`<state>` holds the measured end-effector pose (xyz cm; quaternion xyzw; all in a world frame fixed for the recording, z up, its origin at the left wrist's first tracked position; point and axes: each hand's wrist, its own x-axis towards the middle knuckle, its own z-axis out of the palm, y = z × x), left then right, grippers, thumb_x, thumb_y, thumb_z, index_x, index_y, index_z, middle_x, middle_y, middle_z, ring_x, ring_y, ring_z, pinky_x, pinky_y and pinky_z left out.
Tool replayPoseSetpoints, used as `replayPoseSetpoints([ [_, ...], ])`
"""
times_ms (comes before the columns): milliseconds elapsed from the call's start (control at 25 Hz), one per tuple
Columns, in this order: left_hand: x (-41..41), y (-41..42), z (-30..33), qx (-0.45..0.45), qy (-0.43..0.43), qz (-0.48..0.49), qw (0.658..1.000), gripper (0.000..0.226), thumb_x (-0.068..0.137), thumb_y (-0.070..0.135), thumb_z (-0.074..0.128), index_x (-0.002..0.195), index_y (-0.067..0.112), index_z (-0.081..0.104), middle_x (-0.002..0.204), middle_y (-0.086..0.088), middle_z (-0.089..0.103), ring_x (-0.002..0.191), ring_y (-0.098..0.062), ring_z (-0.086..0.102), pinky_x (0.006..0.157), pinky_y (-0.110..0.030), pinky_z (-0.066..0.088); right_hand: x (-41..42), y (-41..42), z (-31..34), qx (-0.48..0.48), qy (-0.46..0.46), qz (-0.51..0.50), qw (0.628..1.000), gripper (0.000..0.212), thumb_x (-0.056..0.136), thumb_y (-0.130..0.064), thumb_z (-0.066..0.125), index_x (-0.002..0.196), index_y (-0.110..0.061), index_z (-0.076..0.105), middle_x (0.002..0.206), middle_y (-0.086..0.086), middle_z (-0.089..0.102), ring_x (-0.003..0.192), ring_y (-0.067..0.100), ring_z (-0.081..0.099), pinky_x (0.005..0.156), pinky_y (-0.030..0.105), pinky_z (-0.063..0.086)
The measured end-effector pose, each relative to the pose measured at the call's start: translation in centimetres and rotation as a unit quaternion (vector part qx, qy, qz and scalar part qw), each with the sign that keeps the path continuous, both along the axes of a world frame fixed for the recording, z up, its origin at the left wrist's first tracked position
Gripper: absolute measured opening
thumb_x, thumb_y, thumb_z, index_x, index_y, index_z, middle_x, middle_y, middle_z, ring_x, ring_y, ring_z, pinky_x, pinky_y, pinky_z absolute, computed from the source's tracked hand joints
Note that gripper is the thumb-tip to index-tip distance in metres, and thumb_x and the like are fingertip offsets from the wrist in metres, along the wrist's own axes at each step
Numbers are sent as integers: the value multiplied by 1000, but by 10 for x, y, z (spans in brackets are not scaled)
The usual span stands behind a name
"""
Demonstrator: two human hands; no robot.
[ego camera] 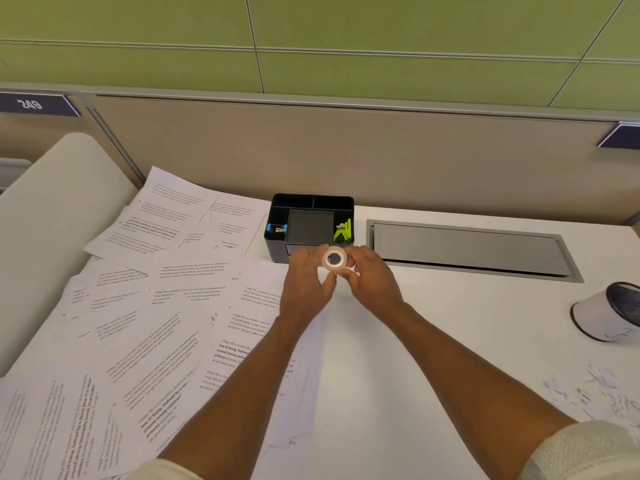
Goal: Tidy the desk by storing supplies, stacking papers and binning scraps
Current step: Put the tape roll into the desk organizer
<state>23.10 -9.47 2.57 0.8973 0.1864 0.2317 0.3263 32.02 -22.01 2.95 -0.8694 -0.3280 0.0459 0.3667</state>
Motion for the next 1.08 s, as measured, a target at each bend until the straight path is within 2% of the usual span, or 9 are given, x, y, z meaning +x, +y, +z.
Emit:
replayPoseSetpoints([
  [240, 22, 39, 26, 13, 33, 23, 999, 46, 88, 28, 74, 130, 15, 60, 117, -6, 60, 111, -19, 51, 95, -27, 41, 38, 53, 27, -57, -43, 34, 997, 24, 88, -29, 69, 110, -20, 62, 94, -5, 58, 94, 17, 45, 74, 32, 38],
  [360, 30, 53, 24, 19, 45, 39, 998, 43, 88, 26, 73, 127, 14, 60, 113, -7, 58, 105, -18, 52, 88, -27, 43, 46, 75, 25, -100, -60, 15, 993, 25, 87, -28, 71, 110, -21, 63, 101, -1, 61, 97, 18, 40, 77, 31, 33],
  [520, 44, 68, 24, 42, 56, 53, 996, 36, 89, 27, 71, 122, 16, 62, 106, -6, 57, 95, -17, 52, 81, -32, 51, 59, 93, 22, -140, -73, 15, 987, 23, 90, -31, 66, 111, -22, 61, 104, 0, 60, 106, 23, 41, 82, 35, 33],
  [760, 61, 72, 18, 64, 94, 67, 991, 47, 90, 27, 68, 134, 16, 57, 115, -8, 57, 105, -23, 52, 89, -36, 45, 73, 100, 18, -162, -87, 14, 983, 25, 91, -33, 64, 113, -22, 60, 104, 0, 59, 109, 24, 40, 82, 35, 29],
  [920, 63, 71, 15, 92, 120, 76, 986, 39, 91, 31, 68, 126, 18, 60, 112, -8, 58, 101, -22, 53, 89, -39, 48, 74, 98, 15, -166, -96, 20, 981, 26, 90, -34, 66, 114, -24, 62, 103, 0, 57, 109, 25, 39, 80, 33, 26],
  [1080, 63, 70, 16, 113, 138, 79, 981, 35, 91, 31, 66, 124, 18, 60, 114, -7, 58, 103, -22, 52, 89, -37, 44, 72, 98, 15, -165, -105, 19, 981, 28, 89, -34, 66, 115, -23, 63, 104, 1, 58, 107, 24, 40, 83, 36, 31],
])
